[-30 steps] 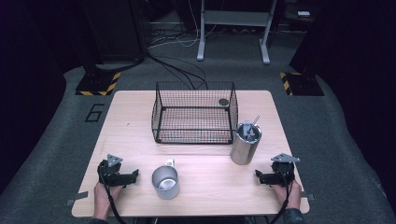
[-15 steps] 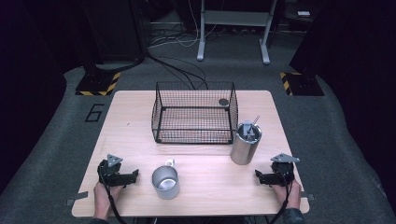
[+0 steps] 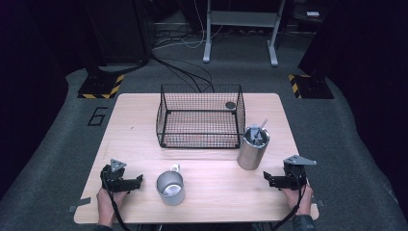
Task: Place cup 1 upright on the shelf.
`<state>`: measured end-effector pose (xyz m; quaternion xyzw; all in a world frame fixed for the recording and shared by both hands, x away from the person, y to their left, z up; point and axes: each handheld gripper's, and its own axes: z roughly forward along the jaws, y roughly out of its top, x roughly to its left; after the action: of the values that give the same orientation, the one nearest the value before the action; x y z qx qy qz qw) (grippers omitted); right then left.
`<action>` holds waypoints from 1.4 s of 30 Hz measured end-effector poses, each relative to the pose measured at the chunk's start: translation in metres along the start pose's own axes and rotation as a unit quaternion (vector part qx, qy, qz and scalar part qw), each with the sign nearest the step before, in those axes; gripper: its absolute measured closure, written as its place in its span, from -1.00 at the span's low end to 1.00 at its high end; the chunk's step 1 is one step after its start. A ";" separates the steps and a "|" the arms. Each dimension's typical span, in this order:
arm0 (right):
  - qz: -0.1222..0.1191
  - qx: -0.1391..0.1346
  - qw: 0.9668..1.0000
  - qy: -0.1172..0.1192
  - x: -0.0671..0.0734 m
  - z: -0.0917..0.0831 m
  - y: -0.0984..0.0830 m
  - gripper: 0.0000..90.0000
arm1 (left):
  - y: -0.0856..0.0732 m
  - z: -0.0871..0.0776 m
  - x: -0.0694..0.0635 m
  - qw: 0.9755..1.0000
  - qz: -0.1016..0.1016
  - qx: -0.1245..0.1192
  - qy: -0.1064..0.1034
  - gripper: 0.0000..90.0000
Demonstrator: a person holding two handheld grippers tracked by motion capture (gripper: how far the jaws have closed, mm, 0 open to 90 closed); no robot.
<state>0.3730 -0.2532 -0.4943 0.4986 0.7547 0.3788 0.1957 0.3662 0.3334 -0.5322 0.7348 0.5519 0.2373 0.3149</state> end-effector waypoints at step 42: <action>-0.022 -0.043 0.999 0.007 0.045 0.002 0.097 -1.00 | 0.002 0.001 -0.001 1.000 -0.002 0.004 0.007 -0.99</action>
<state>0.4141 -0.1906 -0.4171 0.4702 0.7500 0.4101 0.2198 0.3679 0.3322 -0.5316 0.7334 0.5562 0.2398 0.3086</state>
